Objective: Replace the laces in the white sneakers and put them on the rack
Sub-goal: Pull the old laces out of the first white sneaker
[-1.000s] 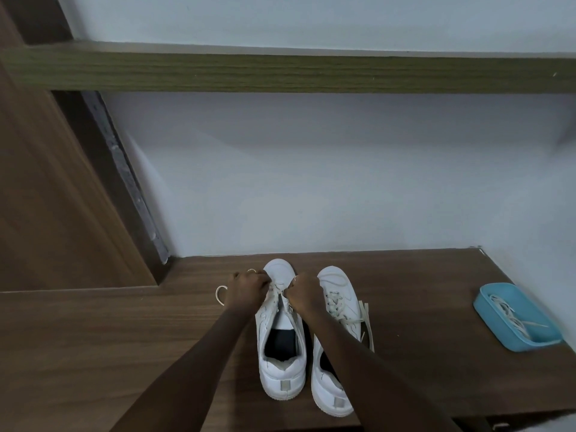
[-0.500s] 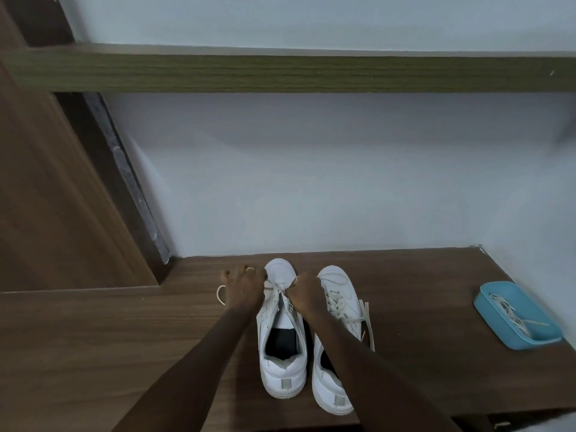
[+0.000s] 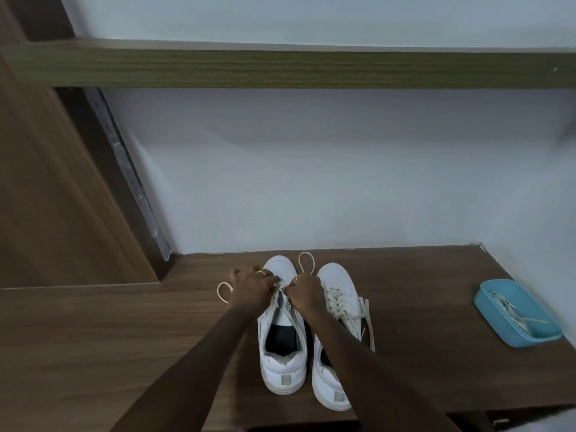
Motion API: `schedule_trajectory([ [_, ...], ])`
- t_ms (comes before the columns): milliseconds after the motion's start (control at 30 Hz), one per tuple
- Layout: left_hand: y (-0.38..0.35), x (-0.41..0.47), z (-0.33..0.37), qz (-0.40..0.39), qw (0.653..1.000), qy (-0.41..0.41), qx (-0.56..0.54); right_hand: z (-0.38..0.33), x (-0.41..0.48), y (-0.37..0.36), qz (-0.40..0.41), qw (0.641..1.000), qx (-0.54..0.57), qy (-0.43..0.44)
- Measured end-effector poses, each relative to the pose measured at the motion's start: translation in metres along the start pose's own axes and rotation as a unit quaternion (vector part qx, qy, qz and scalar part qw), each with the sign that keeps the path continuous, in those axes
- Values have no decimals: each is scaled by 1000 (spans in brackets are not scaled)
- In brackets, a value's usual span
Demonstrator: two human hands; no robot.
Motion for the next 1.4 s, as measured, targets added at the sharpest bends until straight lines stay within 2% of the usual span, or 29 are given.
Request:
schedule_trajectory([
  [200,-3,-3,0,1,998,63,-10,3,-3,3,-2,1000,11,1],
  [267,-4,-6,-12,-18,989,136,-60,4,-2,1,-8,1000,21,2],
  [367,-10,-17,-45,24,939,276,-205,4,-3,0,-7,999,35,7],
  [433,-18,-21,-57,59,904,316,-282,4,-5,1,1,999,36,7],
  [467,-18,-20,-57,65,904,312,-284,4,-6,2,5,999,38,7],
  [533,-16,-16,-49,50,932,266,-240,5,-8,3,10,999,38,6],
  [633,-12,-4,-18,-26,984,111,-137,6,-8,3,10,999,43,-2],
  [700,-8,0,1,-32,997,21,-71,5,-8,3,9,999,42,1],
  [733,-9,0,5,-33,999,10,-40,4,-7,2,8,999,43,3],
  [833,-13,2,8,-49,998,34,-36,5,-6,2,4,999,53,-1],
  [933,-8,-2,-3,-32,994,104,-30,7,-4,1,5,998,68,-1],
  [1000,-11,-8,-23,-4,978,184,-102,5,-7,3,11,996,85,4],
  [1067,-15,-16,-48,31,946,259,-193,5,-6,4,17,998,64,8],
  [1133,-21,-18,-59,40,937,282,-205,5,-6,4,21,999,41,12],
  [1200,-21,-18,-55,51,942,260,-207,4,-5,4,21,999,36,16],
  [1267,-15,-10,-37,34,965,176,-190,4,-5,3,21,999,36,16],
  [1333,-8,-7,-12,-3,990,78,-117,4,-5,3,22,999,38,18],
  [1400,-5,-4,5,-26,999,19,-38,4,-6,4,22,999,44,18],
])
Point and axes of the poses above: each hand's wrist, its own x-axis towards the middle knuckle, its own y-axis out of the back of the hand, z = x × y, the point moved 7 cm from there along x, towards the middle knuckle, and after that the axes turned 12 degrees about -z, right-handed, at the moved point
